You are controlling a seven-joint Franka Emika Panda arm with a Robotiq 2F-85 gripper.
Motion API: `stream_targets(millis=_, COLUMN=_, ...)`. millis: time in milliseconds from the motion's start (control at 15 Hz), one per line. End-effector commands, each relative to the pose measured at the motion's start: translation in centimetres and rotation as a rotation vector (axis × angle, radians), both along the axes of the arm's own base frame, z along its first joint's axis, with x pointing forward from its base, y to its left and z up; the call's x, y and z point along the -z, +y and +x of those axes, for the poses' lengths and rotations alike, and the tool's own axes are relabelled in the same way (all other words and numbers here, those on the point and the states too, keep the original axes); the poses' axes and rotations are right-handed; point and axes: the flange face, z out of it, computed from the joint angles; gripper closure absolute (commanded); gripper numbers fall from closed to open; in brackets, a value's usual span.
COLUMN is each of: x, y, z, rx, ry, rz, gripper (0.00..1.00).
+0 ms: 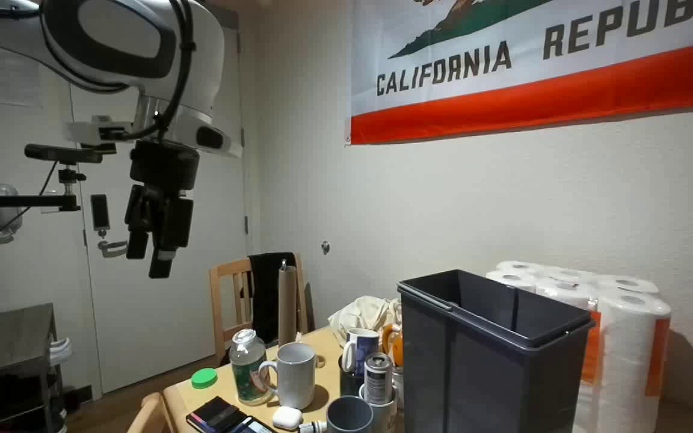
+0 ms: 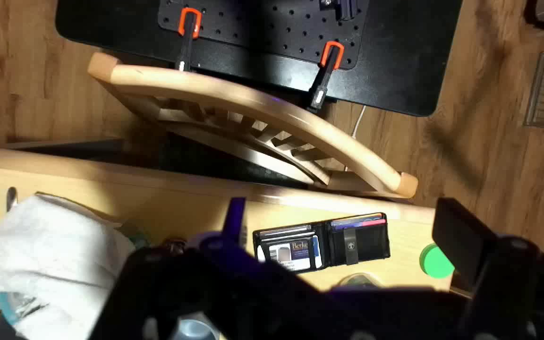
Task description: Close the wallet on the table
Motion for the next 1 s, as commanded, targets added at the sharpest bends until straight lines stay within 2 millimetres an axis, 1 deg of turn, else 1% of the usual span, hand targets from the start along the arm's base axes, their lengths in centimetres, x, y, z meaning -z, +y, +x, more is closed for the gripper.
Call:
stream_targets(millis=0, x=-0.1, y=0.0, z=0.0, rx=0.000, ry=0.001, rz=0.000, gripper=0.00)
stream_targets(millis=67, x=-0.1, y=0.0, z=0.0, rx=0.000, ry=0.000, rz=0.000, gripper=0.00)
stream_targets(millis=400, x=3.3, y=0.5, z=2.9, rx=-0.044, ry=-0.057, rz=0.103, gripper=0.00)
stream_targets(millis=667, x=7.4, y=0.4, z=5.3, rx=-0.083, ry=-0.083, rz=0.174, gripper=0.00)
stream_targets(millis=933, x=12.1, y=-0.1, z=6.2, rx=-0.115, ry=-0.078, rz=0.228, gripper=0.00)
